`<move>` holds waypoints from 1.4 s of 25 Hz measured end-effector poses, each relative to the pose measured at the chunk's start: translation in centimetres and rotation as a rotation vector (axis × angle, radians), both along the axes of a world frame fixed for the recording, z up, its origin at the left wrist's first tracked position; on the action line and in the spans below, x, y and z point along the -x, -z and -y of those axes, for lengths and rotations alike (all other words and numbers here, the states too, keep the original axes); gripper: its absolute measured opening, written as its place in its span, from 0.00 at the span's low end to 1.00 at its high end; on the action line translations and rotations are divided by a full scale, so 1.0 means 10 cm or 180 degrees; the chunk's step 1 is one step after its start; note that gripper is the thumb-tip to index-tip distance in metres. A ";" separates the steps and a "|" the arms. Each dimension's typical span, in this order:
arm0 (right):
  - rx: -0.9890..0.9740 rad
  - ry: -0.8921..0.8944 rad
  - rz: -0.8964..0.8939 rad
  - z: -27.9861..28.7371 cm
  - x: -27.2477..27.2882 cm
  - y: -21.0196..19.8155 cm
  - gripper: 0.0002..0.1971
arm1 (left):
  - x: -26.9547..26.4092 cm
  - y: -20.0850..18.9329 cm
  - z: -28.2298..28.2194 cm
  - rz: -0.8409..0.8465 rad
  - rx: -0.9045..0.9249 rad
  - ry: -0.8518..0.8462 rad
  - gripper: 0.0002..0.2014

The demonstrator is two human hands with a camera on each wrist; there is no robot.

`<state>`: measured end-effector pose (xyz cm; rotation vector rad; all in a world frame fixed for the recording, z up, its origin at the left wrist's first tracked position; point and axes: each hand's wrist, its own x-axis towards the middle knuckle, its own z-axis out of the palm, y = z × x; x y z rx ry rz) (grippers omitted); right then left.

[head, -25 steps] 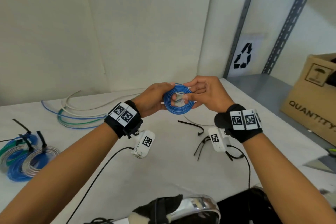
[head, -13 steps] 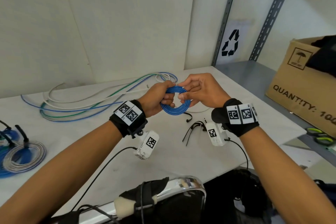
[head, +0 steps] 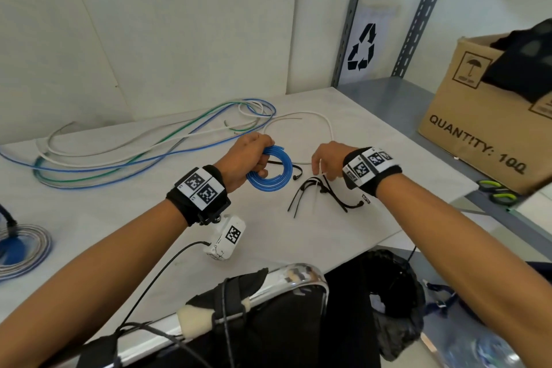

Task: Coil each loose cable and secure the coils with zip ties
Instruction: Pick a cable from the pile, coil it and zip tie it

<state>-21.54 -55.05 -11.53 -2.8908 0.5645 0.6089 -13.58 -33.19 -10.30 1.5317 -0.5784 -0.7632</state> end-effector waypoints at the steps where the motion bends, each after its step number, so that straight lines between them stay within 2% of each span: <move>1: 0.0122 -0.0089 -0.0081 0.01 -0.01 0.06 0.15 | 0.01 0.01 0.00 -0.0001 -0.0022 0.0022 0.13; 6: 0.0643 -0.0021 0.0211 0.04 -0.04 0.10 0.08 | -0.04 -0.01 -0.02 -0.0024 0.0029 -0.0064 0.13; 11: 0.1352 0.0088 0.0512 0.09 -0.07 -0.13 0.10 | -0.19 -0.04 -0.08 -0.0125 0.0168 -0.0216 0.13; 13: 0.1343 0.0226 0.0736 0.10 -0.12 -0.27 0.11 | -0.28 -0.05 -0.13 -0.0136 0.0233 -0.0328 0.14; 15: 0.0829 0.0449 0.0996 0.08 -0.21 -0.41 0.11 | -0.40 -0.05 -0.22 -0.0181 0.0362 -0.0485 0.15; 16: 0.0355 0.0579 0.1208 0.06 -0.28 -0.46 0.10 | -0.47 -0.05 -0.26 -0.0210 0.0441 -0.0569 0.15; 18: -0.1099 0.0812 0.1759 -0.09 -0.41 -0.53 0.09 | -0.59 -0.04 -0.37 -0.0226 0.0540 -0.0760 0.15; 20: -0.2787 0.0815 0.2296 -0.38 -0.53 -0.57 0.11 | -0.73 -0.05 -0.50 -0.0171 0.0616 -0.1030 0.15; 21: -0.3433 0.0708 0.2450 -0.56 -0.62 -0.58 0.09 | -0.81 -0.06 -0.58 -0.0135 0.0660 -0.1184 0.14; 22: -0.3818 0.0557 0.2520 -0.72 -0.69 -0.57 0.06 | -0.88 -0.07 -0.64 -0.0110 0.0694 -0.1329 0.13; 24: -0.4094 0.0212 0.2494 -1.06 -0.87 -0.55 0.04 | -1.04 -0.08 -0.78 -0.0077 0.0766 -0.1623 0.11; 27: -0.4054 -0.0061 0.2492 -1.49 -1.14 -0.47 0.08 | -1.22 -0.02 -0.96 0.0029 0.0800 -0.1930 0.06; 32: -0.3298 -0.0529 0.2996 -1.85 -1.63 -0.24 0.03 | -1.44 0.07 -1.25 0.0383 0.0817 -0.2292 0.04; 35: -0.3002 -0.0768 0.3148 -1.96 -1.91 -0.12 0.05 | -1.56 0.11 -1.37 0.0462 0.0760 -0.2322 0.05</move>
